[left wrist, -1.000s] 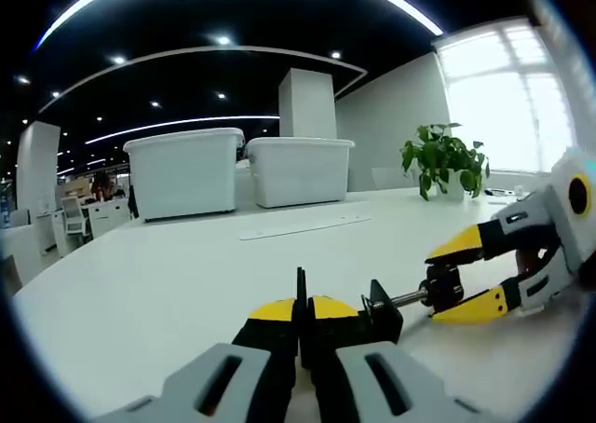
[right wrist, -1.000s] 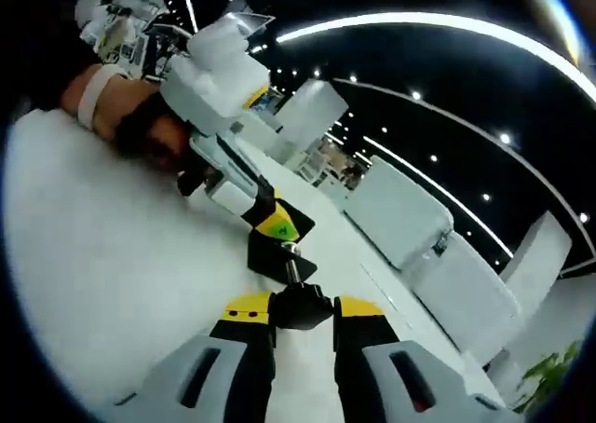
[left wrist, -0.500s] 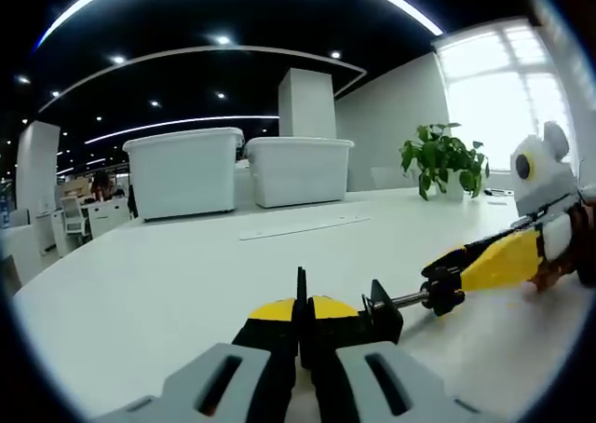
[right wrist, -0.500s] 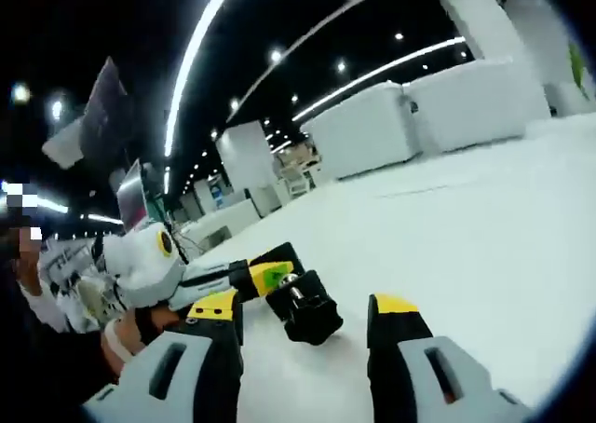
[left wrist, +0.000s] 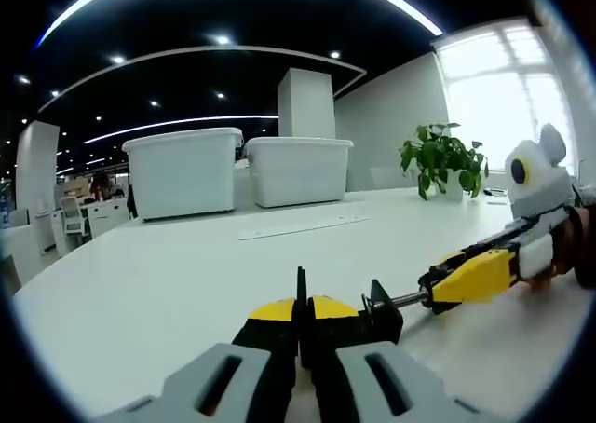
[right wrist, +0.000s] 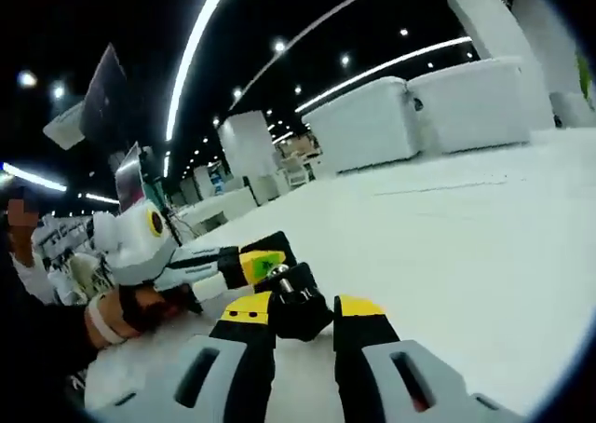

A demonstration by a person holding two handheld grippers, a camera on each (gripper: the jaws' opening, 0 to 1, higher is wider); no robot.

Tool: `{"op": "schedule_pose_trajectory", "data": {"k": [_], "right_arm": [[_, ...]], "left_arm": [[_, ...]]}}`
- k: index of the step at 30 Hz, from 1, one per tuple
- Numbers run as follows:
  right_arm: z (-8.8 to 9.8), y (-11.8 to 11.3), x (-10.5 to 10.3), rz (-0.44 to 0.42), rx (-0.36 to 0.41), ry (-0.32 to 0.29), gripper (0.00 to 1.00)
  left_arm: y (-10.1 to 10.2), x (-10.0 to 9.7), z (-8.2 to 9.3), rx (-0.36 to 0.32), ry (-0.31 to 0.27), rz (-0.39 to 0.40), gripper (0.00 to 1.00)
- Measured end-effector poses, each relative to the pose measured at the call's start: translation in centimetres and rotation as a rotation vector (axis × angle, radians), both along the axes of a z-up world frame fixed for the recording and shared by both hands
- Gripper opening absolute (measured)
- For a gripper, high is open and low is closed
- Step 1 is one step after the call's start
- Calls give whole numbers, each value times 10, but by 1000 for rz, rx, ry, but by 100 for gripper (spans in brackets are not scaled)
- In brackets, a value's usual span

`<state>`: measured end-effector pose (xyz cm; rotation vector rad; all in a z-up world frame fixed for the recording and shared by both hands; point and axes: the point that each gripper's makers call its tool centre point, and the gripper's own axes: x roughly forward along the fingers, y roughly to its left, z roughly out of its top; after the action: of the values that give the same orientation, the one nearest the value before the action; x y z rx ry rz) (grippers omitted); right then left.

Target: Clamp the fixed fixture on the desktop, loosen the retaining clip, secure it to the edge of the desk, and tighten the retaining clip.

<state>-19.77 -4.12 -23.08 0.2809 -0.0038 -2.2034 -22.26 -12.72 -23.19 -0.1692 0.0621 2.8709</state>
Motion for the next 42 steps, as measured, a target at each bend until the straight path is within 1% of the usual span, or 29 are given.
{"op": "schedule_pose_trajectory", "data": {"k": [2,5,7,8,9,10,11,13,16,17,19,20,21,23,24,25,26,27,29,30,31,32,33,34,37,38,40,41,42], "right_arm": [[1,-1,2,19,76,106,22],[3,-4,3,44,203,286,22],[6,-8,8,75,354,502,22],[6,-9,9,90,445,625,22],[6,-12,13,103,519,727,22],[4,-12,12,105,566,778,21],[3,-13,14,105,591,824,21],[2,-13,14,108,608,855,21],[2,-11,13,108,603,847,21],[2,-11,13,100,594,829,22],[1,-10,11,89,509,714,24],[2,-11,12,96,441,637,27],[1,-11,13,96,369,534,34],[-3,-7,11,70,232,290,47],[-5,-5,10,50,165,171,51],[-5,-2,8,28,100,68,51],[-4,0,6,7,37,-8,50],[-3,2,3,-10,-24,-65,48],[-9,5,0,-41,-120,-239,39],[-9,7,-5,-64,-164,-277,36],[-10,8,-7,-65,-173,-291,32],[-13,9,-7,-69,-168,-314,23],[-13,11,-10,-73,-154,-292,24],[-11,9,-8,-64,-168,-294,23],[-10,7,-4,-54,-154,-272,22],[-9,7,-4,-47,-120,-226,22],[-3,4,-2,-4,19,-15,22],[-2,2,1,11,82,70,22],[0,0,4,28,147,172,22]], "left_arm": [[0,0,0,-1,0,0,4],[0,0,0,1,-1,0,4],[0,0,0,0,-1,0,4],[0,0,0,0,-1,0,4],[0,0,0,0,-1,0,4],[0,0,0,0,-1,1,4],[0,0,0,1,-2,2,4],[0,0,0,4,-3,3,4],[0,0,-1,3,-3,3,4],[0,0,-1,3,-3,3,4],[0,0,-1,3,-3,4,4],[0,0,-1,5,-4,4,4],[0,0,-1,4,-4,4,4],[0,0,-1,3,-3,4,4],[0,0,-1,3,-3,4,4],[0,0,-1,3,-3,3,4],[0,0,-1,4,-4,3,4],[0,0,-1,3,-3,3,4],[0,0,-1,3,-3,3,4],[1,0,-1,2,-3,3,4],[1,0,-1,2,-3,3,4],[1,0,-1,2,-3,2,4],[1,0,-1,2,-3,2,4],[1,-1,-1,1,-2,1,4],[0,-1,-1,1,-3,2,4],[0,-1,-1,2,-3,2,4],[0,-1,-1,4,-4,2,4],[0,-1,-1,4,-4,2,4],[-1,-1,-1,5,-5,2,4]]}}
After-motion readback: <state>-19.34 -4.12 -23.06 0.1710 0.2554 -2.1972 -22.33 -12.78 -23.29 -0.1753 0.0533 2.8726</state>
